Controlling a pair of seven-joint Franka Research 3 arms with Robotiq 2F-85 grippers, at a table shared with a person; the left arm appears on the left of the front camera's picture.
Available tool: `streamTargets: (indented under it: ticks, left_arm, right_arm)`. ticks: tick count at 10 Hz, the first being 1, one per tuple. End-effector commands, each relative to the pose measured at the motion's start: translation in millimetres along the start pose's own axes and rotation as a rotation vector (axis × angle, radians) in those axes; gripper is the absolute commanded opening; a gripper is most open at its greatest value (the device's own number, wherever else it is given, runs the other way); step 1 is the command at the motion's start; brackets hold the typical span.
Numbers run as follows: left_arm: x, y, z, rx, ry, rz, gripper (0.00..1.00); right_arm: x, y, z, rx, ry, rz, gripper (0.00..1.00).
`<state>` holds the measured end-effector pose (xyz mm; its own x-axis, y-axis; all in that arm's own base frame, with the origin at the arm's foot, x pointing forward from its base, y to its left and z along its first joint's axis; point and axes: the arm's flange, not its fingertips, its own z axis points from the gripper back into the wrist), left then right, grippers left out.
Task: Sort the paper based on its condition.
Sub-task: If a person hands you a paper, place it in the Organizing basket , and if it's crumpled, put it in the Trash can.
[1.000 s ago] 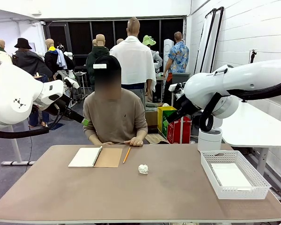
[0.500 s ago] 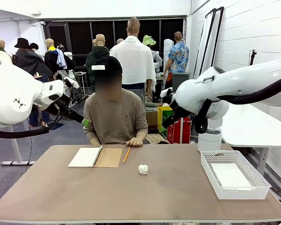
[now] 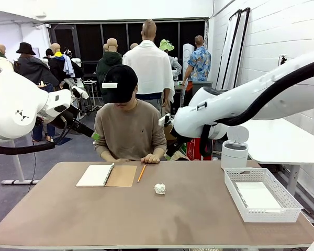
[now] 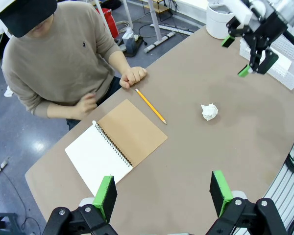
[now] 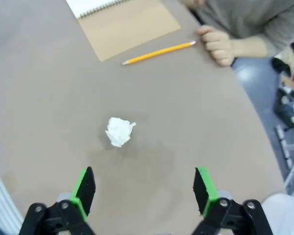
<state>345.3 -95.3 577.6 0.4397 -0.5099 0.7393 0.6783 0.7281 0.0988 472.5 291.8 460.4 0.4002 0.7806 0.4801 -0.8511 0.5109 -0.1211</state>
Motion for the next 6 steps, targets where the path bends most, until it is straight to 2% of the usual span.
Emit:
streamTargets:
  ticks: [1,3,4,6]
  left_arm:
    - [-1,0,0,-0.012,0.0,-0.004,1.0]
    - [-1,0,0,-0.012,0.0,-0.004,1.0]
    - [-1,0,0,-0.012,0.0,-0.004,1.0]
    - [-1,0,0,-0.012,0.0,-0.004,1.0]
  right_arm:
    - [8,0,-12,0.011,0.064,0.012,1.0]
    - [9,0,-23,0.002,0.099,0.01,1.0]
    - [8,0,-11,-0.026,0.094,-0.013,1.0]
    - [-1,5,-26,0.019,0.066,0.02,1.0]
